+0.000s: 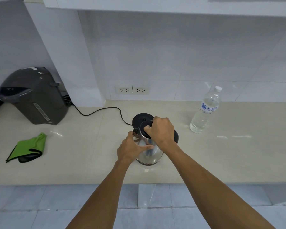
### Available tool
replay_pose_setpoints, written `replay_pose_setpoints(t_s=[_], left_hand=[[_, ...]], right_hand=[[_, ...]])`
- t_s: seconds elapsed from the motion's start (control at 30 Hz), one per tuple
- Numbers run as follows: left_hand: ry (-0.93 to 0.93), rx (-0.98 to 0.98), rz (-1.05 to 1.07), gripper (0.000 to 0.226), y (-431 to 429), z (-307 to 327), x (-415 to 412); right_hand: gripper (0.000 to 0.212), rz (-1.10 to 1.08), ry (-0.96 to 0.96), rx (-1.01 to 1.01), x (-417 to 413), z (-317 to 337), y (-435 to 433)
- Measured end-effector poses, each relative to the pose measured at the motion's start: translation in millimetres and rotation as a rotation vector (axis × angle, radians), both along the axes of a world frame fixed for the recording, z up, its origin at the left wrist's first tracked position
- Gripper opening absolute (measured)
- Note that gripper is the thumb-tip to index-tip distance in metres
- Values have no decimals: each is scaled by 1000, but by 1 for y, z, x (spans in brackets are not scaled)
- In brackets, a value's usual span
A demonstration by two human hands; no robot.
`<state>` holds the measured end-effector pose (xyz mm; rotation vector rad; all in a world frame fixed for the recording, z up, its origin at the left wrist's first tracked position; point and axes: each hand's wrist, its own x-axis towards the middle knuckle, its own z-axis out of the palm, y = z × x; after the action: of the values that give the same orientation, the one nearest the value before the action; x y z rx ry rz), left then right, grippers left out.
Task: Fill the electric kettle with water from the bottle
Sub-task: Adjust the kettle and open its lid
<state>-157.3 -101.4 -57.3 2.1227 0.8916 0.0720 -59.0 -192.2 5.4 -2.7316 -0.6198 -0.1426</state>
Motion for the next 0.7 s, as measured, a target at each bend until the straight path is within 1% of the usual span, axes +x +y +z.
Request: replay_pose_setpoints(t_s=[0.1,0.3,0.5,0.57,0.7], left_hand=[[1,-5,-1,105,-1,0,0],[0,-12,1,106,1,0,0],[3,-13,-7,104,2,-1,0],[3,-14,-6,102,2,0,0],[-7,-17,-9,102,1,1,0]], right_hand=[[20,-12,35,39,4,4,-2],[28,-29,158,203,15,7,-14],[26,-13,279,362,20,10,-25],[26,-14,320,442,21,13,-30],[16,-49,435,629,26,14,-39]])
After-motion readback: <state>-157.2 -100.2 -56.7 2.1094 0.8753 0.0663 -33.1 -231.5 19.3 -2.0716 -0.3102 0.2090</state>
